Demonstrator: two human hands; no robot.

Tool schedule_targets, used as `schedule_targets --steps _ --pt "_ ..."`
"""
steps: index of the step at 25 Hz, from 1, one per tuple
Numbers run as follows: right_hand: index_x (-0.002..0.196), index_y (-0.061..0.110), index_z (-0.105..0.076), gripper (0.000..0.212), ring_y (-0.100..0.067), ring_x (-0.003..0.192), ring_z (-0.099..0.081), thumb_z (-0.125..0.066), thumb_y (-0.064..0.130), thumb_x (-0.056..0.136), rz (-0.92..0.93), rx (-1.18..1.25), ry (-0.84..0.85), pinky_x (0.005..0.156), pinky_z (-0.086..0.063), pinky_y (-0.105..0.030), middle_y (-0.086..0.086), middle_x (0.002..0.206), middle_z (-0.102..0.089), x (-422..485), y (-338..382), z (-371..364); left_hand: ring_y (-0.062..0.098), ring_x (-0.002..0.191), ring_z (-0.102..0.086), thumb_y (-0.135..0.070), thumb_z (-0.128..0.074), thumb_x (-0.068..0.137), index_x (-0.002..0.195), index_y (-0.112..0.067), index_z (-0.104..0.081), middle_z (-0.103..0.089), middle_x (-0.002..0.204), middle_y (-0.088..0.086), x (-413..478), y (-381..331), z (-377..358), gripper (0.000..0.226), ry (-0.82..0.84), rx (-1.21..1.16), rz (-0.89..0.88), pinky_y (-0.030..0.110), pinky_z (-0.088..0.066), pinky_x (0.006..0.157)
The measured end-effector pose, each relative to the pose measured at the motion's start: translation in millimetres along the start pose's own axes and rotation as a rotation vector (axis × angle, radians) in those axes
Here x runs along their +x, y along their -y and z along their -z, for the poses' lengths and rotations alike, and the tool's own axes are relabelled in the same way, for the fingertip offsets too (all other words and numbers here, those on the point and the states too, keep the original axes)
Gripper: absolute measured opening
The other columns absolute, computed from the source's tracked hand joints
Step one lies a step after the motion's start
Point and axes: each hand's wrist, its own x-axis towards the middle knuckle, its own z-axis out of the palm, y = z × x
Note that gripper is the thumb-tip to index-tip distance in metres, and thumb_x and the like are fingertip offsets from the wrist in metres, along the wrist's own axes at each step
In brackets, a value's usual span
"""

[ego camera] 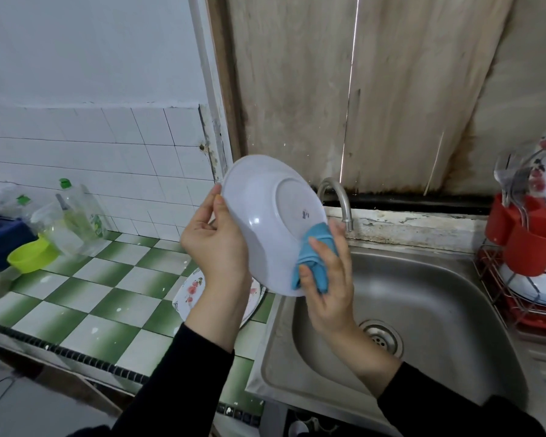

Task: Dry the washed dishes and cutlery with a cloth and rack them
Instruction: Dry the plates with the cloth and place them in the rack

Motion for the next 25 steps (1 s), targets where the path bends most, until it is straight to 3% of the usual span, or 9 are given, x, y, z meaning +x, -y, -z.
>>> schedule_targets --steps 3,5,7,9,12,16,20,23,25 --pt "0.131 0.013 -0.049 0.030 -0.020 0.139 -0.037 -0.043 0.021 0.102 -0.368 0.190 -0.216 0.113 -0.033 -0.036 -0.013 0.146 -0.041 5.2 -10.0 1.4 0.004 0.054 -0.055 -0.012 -0.056 0.096 0.095 -0.029 -0.070 -0.060 0.053 -0.012 1.6 -7.8 2.5 0.023 0.082 0.035 -0.061 0.016 -0.049 0.061" --pt "0.126 0.014 -0.054 0.026 0.000 0.116 -0.055 -0.045 0.011 0.101 -0.638 0.343 -0.365 0.100 -0.042 -0.029 -0.001 0.126 -0.057 34.4 -18.5 10.3 0.002 0.053 -0.054 -0.012 -0.057 0.096 0.093 -0.031 -0.071 -0.062 0.054 -0.013 -0.8 -8.2 6.0 0.024 0.185 0.092 -0.111 0.014 -0.048 0.061" --pt "0.118 0.014 -0.061 0.024 0.001 0.102 -0.059 -0.051 0.007 0.098 -0.724 0.375 -0.324 0.094 -0.044 -0.027 0.008 0.112 -0.063 66.6 -25.4 21.6 0.001 0.050 -0.048 -0.010 -0.057 0.096 0.096 -0.029 -0.071 -0.060 0.052 -0.015 -9.6 -3.4 9.5 0.023 0.307 0.178 -0.152 0.012 -0.044 0.056" --pt "0.113 0.020 -0.065 0.024 -0.004 0.107 -0.060 -0.057 0.010 0.093 -0.616 0.334 -0.213 0.096 -0.044 -0.025 0.007 0.113 -0.065 87.2 -17.9 27.5 -0.002 0.050 -0.050 -0.007 -0.055 0.095 0.099 -0.026 -0.071 -0.062 0.056 -0.015 -25.5 3.9 10.9 0.024 0.386 0.231 -0.182 0.009 -0.042 0.056" --pt "0.116 0.020 -0.064 0.028 -0.017 0.127 -0.052 -0.058 0.017 0.089 -0.219 0.142 -0.014 0.108 -0.039 -0.032 -0.008 0.132 -0.059 75.0 14.0 16.4 0.001 0.064 -0.062 -0.004 -0.056 0.095 0.098 -0.026 -0.072 -0.071 0.074 -0.009 -38.2 17.1 10.8 0.028 0.377 0.228 -0.156 0.011 -0.049 0.065" --pt "0.125 0.012 -0.060 0.034 -0.036 0.138 -0.039 -0.058 0.014 0.091 0.152 -0.003 0.198 0.112 -0.033 -0.054 -0.016 0.142 -0.047 15.8 34.8 6.1 0.015 0.050 -0.044 -0.019 -0.061 0.090 0.088 -0.031 -0.077 -0.053 0.053 0.001 -21.6 27.9 16.6 0.020 0.235 0.193 -0.046 0.023 -0.040 0.052" --pt "0.132 0.011 -0.055 0.038 -0.021 0.143 -0.032 -0.054 0.020 0.095 -0.162 0.065 0.012 0.116 -0.030 -0.036 -0.010 0.148 -0.042 17.1 7.4 21.4 0.008 0.067 -0.064 -0.010 -0.056 0.096 0.091 -0.032 -0.073 -0.072 0.072 -0.008 -17.3 22.5 23.9 0.028 0.200 0.116 -0.013 0.020 -0.055 0.072" --pt "0.138 0.016 -0.050 0.044 -0.005 0.142 -0.031 -0.052 0.021 0.094 -0.411 0.075 -0.043 0.116 -0.029 -0.028 0.001 0.151 -0.040 56.3 5.5 21.6 0.018 0.058 -0.044 -0.013 -0.056 0.096 0.089 -0.036 -0.074 -0.056 0.062 0.000 -22.4 23.1 22.6 0.031 0.204 0.129 -0.040 0.020 -0.045 0.058" --pt "0.137 0.012 -0.051 0.044 -0.011 0.141 -0.036 -0.051 0.023 0.095 -0.315 0.023 -0.001 0.116 -0.031 -0.031 -0.004 0.148 -0.045 59.5 21.5 15.3 0.011 0.047 -0.036 -0.012 -0.056 0.096 0.089 -0.037 -0.073 -0.045 0.047 -0.006 -20.9 20.3 19.8 0.031 0.186 0.148 -0.046 0.014 -0.039 0.051"
